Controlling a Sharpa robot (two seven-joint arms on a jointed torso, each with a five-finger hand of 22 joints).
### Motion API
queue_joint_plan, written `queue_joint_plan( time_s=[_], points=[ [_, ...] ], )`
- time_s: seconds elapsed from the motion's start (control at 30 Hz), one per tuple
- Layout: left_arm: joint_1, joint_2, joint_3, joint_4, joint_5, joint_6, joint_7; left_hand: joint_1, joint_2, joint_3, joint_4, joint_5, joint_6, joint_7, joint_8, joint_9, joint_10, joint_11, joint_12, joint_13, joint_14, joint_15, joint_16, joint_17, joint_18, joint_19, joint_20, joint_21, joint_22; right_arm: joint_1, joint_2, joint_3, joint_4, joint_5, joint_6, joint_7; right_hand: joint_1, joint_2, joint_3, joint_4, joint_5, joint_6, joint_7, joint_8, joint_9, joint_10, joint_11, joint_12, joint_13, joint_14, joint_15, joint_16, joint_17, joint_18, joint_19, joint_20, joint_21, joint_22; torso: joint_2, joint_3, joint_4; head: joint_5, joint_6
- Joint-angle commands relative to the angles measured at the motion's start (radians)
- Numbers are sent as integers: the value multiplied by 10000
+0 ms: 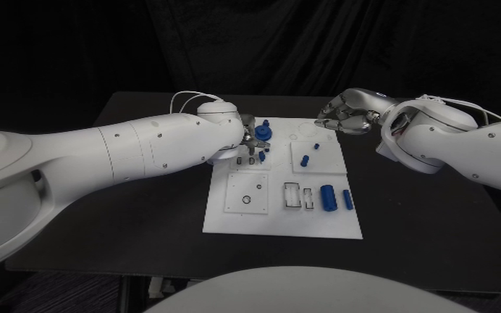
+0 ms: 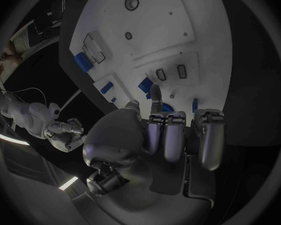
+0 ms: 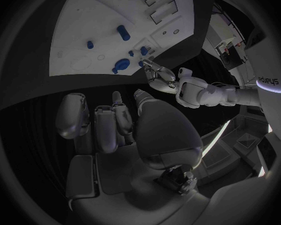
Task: Assemble the parts on the task board
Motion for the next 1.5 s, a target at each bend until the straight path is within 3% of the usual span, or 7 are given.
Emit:
queue_joint_plan(
  time_s=[0.03,0.17,0.37,0.63,0.83,1.0,1.5],
  points=[
    [-35,55,11,-69,-3,-285,345,149,-7,37,-62,56,101,-3,-54,13,1058,-26,35,2631,1038,-27,26,2634,-122,397,-43,-44,1727,16,42,5,-19,-73,-177,-61,110,-10,72,12,32,36,1,-21,-16,-55,12,-30,747,101,13,-45,875,-50,-42,6,-49,1557,-20,26,4,-20,-1],
    [-68,89,10,-129,-3,-318,421,138,33,41,-14,74,78,20,-144,21,1058,-10,35,2631,1038,-16,26,2634,-103,340,-36,-86,1656,16,65,5,-32,-74,-173,-65,110,-10,72,12,32,36,1,-21,-16,-55,12,-30,747,101,13,-45,875,-50,-42,6,-49,1557,-16,14,23,-85,-1],
    [-140,153,10,-232,-3,-300,448,118,52,37,0,66,74,28,-176,27,1058,-3,35,2631,1038,-10,26,2634,-96,322,-31,-100,1634,14,109,5,-78,-74,-165,-59,122,-16,80,12,48,39,4,-21,-19,-92,15,-61,721,93,15,-58,864,-48,-48,8,-61,1554,-17,12,-41,-37,-1],
    [-226,225,10,-336,-3,-227,453,148,60,49,-22,75,113,23,-192,52,1058,0,35,2631,1038,-5,26,2634,-94,313,-25,-108,1625,13,137,5,-97,-74,-140,-39,150,-27,100,9,82,31,6,-29,-27,-134,18,-99,691,74,20,-91,833,-37,-76,13,-115,1539,-19,22,49,-154,-1],
    [-286,278,10,-368,-3,-185,448,174,55,56,-35,79,142,19,-199,71,1058,-2,35,2631,1038,-4,26,2634,-96,319,-22,-106,1634,11,161,5,-121,-74,-125,-27,159,-31,107,10,92,28,7,-32,-30,-155,20,-117,677,58,22,-116,808,-29,-98,15,-158,1528,-14,4,7,-103,-1],
    [-346,312,11,-396,-3,-270,451,187,50,57,-41,78,149,17,-203,78,1058,-3,35,2631,1038,-4,26,2634,-92,308,-21,-114,1620,10,147,5,-106,-74,-104,-22,167,-35,115,13,101,26,9,-34,-34,-171,22,-131,666,54,24,-121,805,-26,-108,18,-175,1523,-13,5,31,-165,-1],
    [-397,414,11,-520,-3,-247,505,327,23,101,-85,145,141,19,-291,132,1058,-4,35,2631,1038,-5,26,2634,-87,292,-17,-131,1605,9,139,5,-79,-74,-35,-41,167,-35,115,13,101,26,9,-34,-34,-171,22,-131,666,54,24,-121,805,-26,-108,18,-175,1523,-20,14,31,-160,-1]
  ],
)
